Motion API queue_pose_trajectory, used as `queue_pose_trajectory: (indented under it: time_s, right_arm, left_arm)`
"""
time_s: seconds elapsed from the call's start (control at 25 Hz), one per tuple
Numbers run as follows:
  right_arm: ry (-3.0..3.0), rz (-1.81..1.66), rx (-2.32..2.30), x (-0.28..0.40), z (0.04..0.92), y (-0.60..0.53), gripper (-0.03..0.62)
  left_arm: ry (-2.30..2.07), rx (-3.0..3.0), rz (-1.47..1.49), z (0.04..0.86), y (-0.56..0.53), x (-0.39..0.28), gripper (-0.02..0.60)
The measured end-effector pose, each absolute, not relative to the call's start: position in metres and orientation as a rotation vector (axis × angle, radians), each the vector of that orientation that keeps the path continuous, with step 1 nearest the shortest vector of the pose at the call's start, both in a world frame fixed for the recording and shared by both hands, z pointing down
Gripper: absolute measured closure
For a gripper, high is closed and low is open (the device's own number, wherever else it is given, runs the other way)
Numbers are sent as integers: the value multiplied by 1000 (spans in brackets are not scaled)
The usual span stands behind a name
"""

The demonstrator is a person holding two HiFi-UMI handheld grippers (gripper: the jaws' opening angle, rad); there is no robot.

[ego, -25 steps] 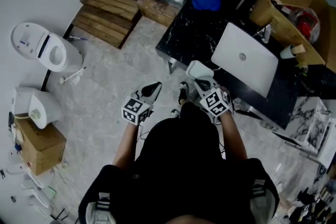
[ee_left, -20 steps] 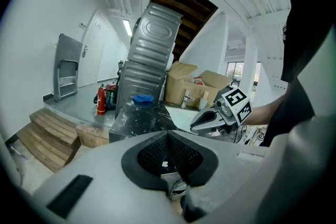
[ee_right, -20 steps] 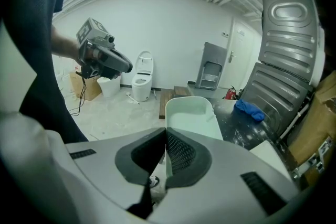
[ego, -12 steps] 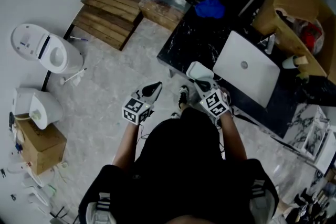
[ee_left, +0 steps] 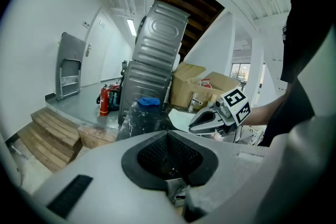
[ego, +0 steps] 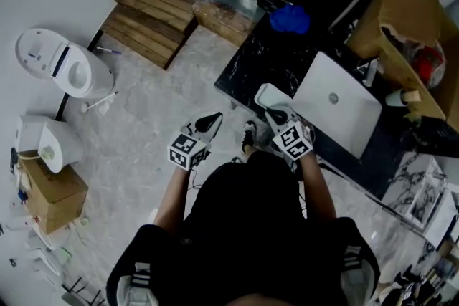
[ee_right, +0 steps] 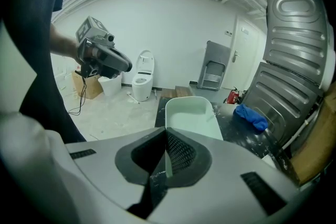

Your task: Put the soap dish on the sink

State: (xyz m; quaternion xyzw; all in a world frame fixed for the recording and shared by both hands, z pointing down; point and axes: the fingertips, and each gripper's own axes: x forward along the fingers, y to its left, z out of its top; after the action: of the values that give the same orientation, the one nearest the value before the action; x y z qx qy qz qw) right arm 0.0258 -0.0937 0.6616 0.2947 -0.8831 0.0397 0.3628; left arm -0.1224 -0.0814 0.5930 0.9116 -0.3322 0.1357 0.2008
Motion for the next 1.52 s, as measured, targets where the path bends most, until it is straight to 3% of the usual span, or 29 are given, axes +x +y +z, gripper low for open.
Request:
queue_pose_trajectory:
  time_s: [1.52]
  right_arm:
    - [-2311,172,559,29,699,-206,597]
  left_arm:
    - [-1094,2462,454,589,-177,-110,581]
